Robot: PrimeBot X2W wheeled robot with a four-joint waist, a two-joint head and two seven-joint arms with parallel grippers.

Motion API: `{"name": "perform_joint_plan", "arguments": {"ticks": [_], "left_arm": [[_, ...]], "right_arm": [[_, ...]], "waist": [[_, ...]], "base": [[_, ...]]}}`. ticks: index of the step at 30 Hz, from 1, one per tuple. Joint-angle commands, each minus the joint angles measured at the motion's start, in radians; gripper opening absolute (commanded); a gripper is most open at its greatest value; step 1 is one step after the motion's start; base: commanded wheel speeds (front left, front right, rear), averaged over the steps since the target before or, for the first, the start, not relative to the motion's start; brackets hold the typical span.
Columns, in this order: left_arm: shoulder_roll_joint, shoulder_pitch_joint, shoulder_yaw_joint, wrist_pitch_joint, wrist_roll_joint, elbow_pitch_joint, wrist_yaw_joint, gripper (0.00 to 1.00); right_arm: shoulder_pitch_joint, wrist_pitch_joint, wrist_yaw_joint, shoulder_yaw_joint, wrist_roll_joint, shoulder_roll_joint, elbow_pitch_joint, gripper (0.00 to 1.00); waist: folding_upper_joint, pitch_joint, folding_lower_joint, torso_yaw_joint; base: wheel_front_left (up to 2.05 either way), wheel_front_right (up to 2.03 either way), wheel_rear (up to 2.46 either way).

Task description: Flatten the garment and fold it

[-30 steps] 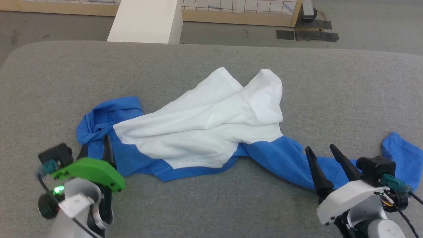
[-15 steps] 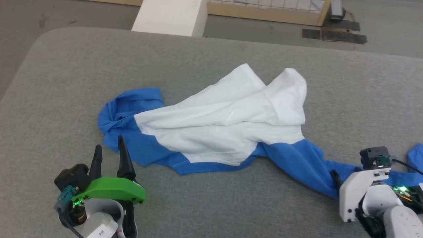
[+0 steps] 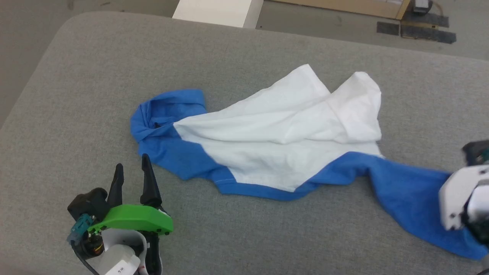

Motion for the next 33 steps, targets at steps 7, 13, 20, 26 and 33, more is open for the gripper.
{"name": "perform_joint_plan", "arguments": {"ticks": [7, 13, 20, 26, 33], "left_arm": [[-0.009, -0.047, -0.01, -0.004, 0.014, 0.014, -0.017, 1.0], [-0.01, -0.078, -0.027, -0.004, 0.009, 0.023, -0.022, 1.0], [-0.011, -0.085, -0.049, -0.004, -0.001, 0.039, -0.018, 1.0], [-0.011, -0.049, -0.073, -0.001, 0.003, 0.081, -0.022, 1.0], [-0.011, -0.033, -0.105, 0.085, -0.05, 0.127, 0.002, 1.0]], "right_arm": [[-0.211, -0.159, -0.002, -0.026, -0.078, -0.111, 0.054, 0.0], [-0.36, -0.283, -0.002, 0.01, -0.115, -0.141, 0.165, 0.09], [-0.402, -0.417, -0.002, 0.021, -0.072, -0.079, 0.219, 1.0], [-0.287, -0.539, -0.002, 0.017, 0.003, 0.011, 0.129, 1.0], [-0.048, -0.59, -0.002, 0.035, 0.079, 0.154, -0.077, 1.0]], "waist": [[0.0, 0.057, 0.0, 0.037], [0.0, 0.097, 0.0, 0.057], [0.0, 0.079, 0.0, 0.049], [0.0, 0.01, 0.0, 0.014], [0.0, -0.05, 0.0, -0.041]], "base": [[0.0, 0.0, 0.0], [0.0, 0.0, 0.0], [0.0, 0.0, 0.0], [0.0, 0.0, 0.0], [0.0, 0.0, 0.0]]}}
